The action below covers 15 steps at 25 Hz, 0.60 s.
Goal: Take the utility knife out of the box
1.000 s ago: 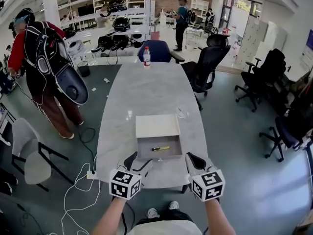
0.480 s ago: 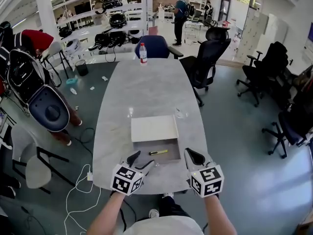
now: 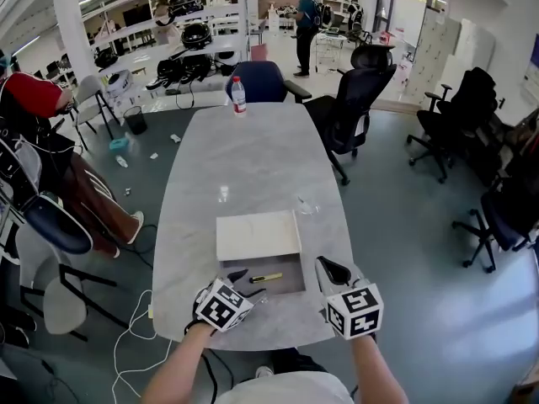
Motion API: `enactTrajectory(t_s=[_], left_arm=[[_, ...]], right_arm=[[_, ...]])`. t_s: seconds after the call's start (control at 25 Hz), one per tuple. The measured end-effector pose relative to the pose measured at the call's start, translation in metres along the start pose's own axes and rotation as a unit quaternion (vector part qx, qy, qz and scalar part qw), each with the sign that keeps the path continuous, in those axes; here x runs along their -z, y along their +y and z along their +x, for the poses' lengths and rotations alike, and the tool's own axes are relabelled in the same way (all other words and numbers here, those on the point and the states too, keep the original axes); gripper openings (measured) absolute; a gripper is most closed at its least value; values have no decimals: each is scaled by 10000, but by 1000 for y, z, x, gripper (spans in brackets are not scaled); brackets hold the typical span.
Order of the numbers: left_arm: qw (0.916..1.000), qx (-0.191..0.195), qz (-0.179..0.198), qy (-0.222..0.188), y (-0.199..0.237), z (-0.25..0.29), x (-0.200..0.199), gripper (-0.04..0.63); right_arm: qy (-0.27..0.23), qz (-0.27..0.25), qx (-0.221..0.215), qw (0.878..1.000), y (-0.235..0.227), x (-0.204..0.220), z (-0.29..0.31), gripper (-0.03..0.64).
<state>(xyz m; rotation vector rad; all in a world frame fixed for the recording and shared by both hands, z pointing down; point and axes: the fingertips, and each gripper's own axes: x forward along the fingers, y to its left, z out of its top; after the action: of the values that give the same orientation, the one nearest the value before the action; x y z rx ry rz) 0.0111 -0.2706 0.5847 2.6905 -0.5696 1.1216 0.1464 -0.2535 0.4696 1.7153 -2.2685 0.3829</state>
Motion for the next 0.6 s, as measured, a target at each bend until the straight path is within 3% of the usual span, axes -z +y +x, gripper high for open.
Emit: enactTrajectory(t_s=[0.16, 0.6], left_arm=[[9985, 154, 356, 374, 4, 16, 5, 256], [9894, 435, 826, 1111, 9, 51, 19, 255]], right_arm=[[36, 12, -5, 10000, -5, 1, 9, 5], [113, 86, -61, 9999, -21, 4, 35, 5]])
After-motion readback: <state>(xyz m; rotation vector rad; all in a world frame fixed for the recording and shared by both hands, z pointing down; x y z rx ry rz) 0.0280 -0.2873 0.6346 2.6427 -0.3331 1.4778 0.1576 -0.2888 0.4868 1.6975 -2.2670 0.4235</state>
